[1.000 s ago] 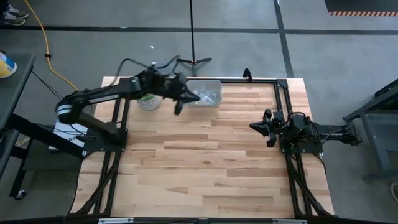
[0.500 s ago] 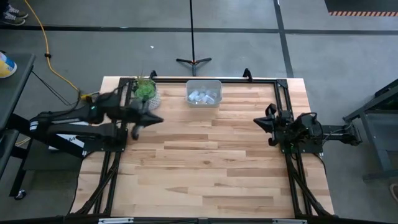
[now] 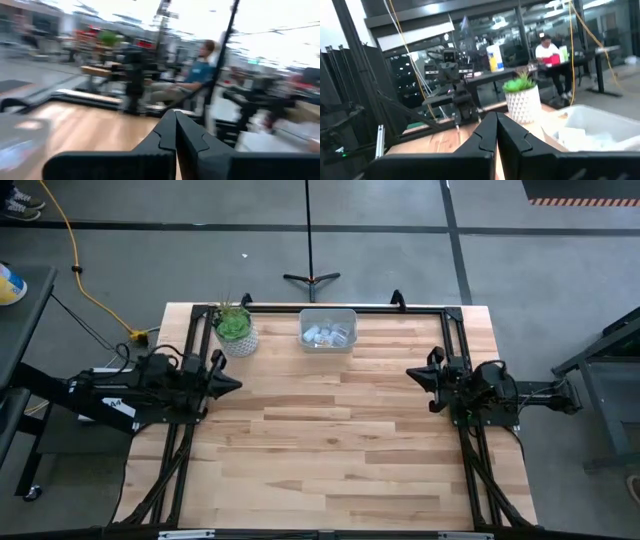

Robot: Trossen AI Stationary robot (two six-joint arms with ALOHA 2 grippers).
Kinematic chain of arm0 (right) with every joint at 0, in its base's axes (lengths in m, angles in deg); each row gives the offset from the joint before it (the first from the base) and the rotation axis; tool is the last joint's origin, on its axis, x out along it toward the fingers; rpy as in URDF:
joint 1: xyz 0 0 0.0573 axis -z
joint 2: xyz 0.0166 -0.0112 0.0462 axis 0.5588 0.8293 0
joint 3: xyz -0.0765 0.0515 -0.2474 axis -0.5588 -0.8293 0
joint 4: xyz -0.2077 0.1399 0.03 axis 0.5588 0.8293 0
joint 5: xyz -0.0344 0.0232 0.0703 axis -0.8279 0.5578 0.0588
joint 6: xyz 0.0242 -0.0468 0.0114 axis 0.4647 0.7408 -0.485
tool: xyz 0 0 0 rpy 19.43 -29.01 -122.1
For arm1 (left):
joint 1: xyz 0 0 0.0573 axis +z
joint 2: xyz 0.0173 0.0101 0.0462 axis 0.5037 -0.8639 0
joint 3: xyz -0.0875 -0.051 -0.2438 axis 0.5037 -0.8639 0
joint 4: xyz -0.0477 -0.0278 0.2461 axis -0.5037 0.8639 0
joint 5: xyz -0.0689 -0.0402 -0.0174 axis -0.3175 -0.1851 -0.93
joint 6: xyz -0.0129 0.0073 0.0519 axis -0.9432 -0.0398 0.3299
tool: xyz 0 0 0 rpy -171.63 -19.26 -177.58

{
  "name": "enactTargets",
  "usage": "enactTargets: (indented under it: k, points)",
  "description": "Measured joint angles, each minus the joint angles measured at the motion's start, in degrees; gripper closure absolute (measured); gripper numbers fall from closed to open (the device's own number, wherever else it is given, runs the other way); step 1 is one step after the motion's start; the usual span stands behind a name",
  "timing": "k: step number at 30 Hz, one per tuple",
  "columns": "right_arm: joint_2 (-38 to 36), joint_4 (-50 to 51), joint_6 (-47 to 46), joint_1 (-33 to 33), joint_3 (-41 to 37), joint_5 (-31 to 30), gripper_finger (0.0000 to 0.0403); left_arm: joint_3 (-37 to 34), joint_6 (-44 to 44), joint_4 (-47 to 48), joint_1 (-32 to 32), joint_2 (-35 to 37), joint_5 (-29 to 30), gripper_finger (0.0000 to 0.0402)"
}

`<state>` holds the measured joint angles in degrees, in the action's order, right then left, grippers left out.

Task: Pick and place pill bottles into a basket
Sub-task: Return to Home Position

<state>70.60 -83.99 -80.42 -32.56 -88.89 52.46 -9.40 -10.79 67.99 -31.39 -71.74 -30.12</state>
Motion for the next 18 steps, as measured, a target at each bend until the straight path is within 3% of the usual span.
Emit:
enactTargets:
  k: [3, 8, 15, 18]
  points:
    - [0.02, 2.66, -1.12, 0.00, 0.00, 1.83, 0.0402, -2.90, 1.08, -0.25, -0.03, 1.70, 3.31, 0.0365]
    - [0.02, 3.84, 0.80, 0.00, 0.01, 1.95, 0.0402, -6.49, 1.41, -1.49, -0.02, 4.00, -1.61, 0.0379]
    - [0.10, 9.27, 3.42, 0.00, 0.06, 0.36, 0.0402, -11.29, 1.88, -5.49, 0.00, 3.84, -1.46, 0.0357]
    - [0.09, 9.95, 2.40, 0.00, 0.17, 0.90, 0.0402, -11.29, 1.45, -3.78, -0.02, 3.60, -1.44, 0.0373]
